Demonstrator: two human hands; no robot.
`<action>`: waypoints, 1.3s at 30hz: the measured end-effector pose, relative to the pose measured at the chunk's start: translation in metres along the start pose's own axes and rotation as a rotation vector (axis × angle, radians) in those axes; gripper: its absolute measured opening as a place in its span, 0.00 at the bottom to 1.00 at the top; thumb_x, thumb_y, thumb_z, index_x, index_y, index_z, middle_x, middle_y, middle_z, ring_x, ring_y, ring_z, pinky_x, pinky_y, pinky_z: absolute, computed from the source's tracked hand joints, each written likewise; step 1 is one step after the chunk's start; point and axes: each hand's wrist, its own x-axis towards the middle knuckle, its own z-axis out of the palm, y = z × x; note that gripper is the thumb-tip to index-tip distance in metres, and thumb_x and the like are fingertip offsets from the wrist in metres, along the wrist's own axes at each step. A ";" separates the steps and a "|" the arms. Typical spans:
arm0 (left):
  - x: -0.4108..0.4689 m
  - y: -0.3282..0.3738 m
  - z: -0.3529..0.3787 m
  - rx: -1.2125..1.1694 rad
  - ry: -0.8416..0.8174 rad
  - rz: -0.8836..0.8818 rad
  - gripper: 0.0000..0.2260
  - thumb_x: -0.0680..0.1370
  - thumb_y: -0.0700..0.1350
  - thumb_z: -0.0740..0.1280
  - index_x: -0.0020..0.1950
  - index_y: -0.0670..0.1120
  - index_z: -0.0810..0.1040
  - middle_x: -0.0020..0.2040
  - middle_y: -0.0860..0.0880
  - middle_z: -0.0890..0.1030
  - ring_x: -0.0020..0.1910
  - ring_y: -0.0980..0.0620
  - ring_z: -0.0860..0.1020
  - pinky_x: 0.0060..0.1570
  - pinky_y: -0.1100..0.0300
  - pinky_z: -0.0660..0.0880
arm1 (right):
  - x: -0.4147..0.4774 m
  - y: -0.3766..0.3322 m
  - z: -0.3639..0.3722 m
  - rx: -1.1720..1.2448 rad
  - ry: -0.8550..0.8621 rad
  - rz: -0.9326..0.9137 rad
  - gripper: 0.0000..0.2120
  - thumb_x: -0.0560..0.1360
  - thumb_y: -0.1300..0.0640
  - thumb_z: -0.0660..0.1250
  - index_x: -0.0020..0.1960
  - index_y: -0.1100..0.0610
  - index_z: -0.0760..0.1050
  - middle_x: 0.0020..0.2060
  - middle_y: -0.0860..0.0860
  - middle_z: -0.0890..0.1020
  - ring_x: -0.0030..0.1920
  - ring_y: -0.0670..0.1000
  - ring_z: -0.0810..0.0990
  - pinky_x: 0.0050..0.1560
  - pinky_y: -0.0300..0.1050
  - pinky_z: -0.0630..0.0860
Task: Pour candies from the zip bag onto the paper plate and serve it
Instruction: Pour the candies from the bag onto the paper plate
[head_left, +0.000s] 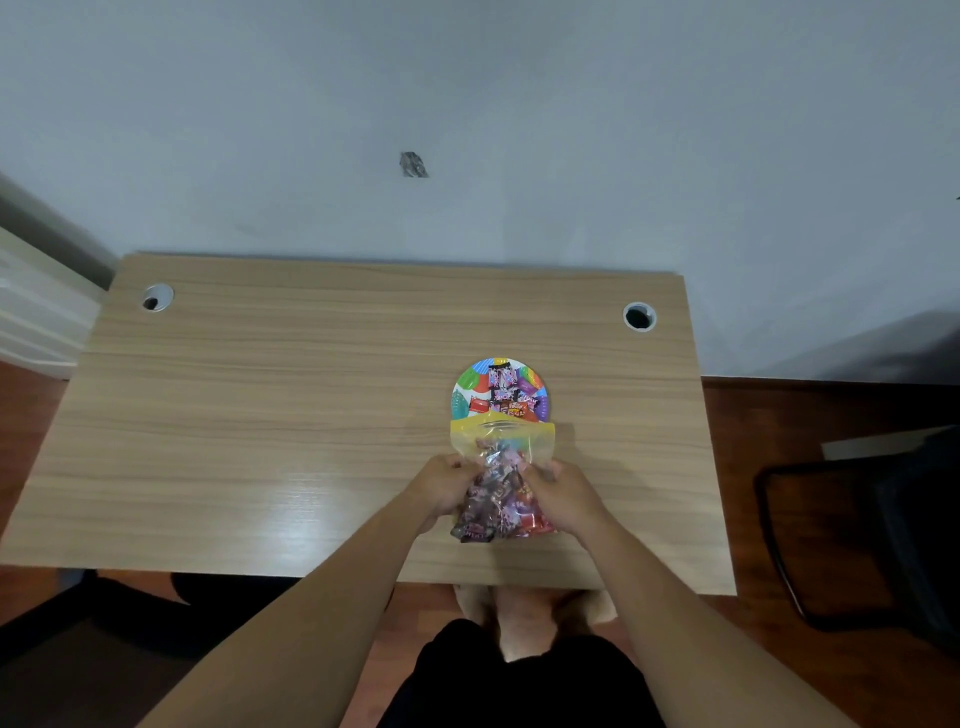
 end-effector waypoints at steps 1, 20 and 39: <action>0.000 0.000 0.000 0.010 0.005 0.001 0.14 0.84 0.49 0.69 0.59 0.38 0.84 0.56 0.36 0.88 0.48 0.42 0.85 0.57 0.41 0.83 | -0.001 0.000 0.000 -0.009 0.012 -0.003 0.18 0.82 0.38 0.69 0.53 0.52 0.85 0.38 0.51 0.88 0.43 0.54 0.90 0.39 0.43 0.75; -0.007 0.000 0.003 -0.002 -0.041 0.003 0.08 0.84 0.46 0.70 0.57 0.42 0.84 0.53 0.43 0.88 0.43 0.51 0.85 0.31 0.66 0.78 | 0.005 0.008 0.003 0.011 0.044 0.017 0.17 0.77 0.44 0.77 0.53 0.59 0.84 0.47 0.53 0.90 0.49 0.55 0.89 0.55 0.52 0.82; -0.010 0.004 0.003 -0.023 -0.028 -0.008 0.05 0.82 0.47 0.73 0.55 0.47 0.83 0.47 0.51 0.88 0.32 0.59 0.85 0.33 0.63 0.79 | 0.001 0.008 -0.001 -0.005 0.021 -0.034 0.21 0.72 0.39 0.76 0.58 0.52 0.86 0.50 0.47 0.91 0.53 0.51 0.89 0.59 0.52 0.83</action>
